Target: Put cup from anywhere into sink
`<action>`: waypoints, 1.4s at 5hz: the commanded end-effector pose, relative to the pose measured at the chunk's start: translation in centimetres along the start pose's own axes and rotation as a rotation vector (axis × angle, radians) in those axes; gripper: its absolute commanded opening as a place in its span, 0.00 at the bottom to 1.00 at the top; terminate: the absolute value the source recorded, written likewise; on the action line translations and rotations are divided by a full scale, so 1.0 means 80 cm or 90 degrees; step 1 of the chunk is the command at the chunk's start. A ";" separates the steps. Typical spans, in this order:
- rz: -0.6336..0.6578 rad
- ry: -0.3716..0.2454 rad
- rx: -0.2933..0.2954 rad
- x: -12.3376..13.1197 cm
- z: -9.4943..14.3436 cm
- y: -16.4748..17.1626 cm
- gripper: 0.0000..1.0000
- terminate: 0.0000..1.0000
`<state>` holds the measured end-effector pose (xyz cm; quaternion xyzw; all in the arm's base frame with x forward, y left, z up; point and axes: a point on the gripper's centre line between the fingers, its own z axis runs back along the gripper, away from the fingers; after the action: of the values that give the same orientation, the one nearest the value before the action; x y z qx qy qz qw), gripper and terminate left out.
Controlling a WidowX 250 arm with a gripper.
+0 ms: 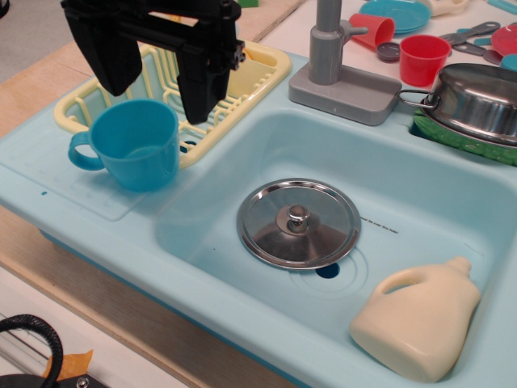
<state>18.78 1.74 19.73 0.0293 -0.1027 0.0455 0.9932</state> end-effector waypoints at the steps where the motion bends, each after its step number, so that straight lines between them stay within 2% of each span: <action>1: 0.000 0.000 0.000 0.000 0.000 0.000 1.00 0.00; 3: 0.007 0.004 -0.017 0.002 -0.029 0.006 1.00 0.00; 6: 0.013 0.042 -0.080 0.006 -0.077 0.012 1.00 0.00; 7: 0.020 0.042 -0.082 0.004 -0.078 0.011 0.00 0.00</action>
<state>20.12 2.75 13.33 -0.0412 -0.0682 0.0546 0.9953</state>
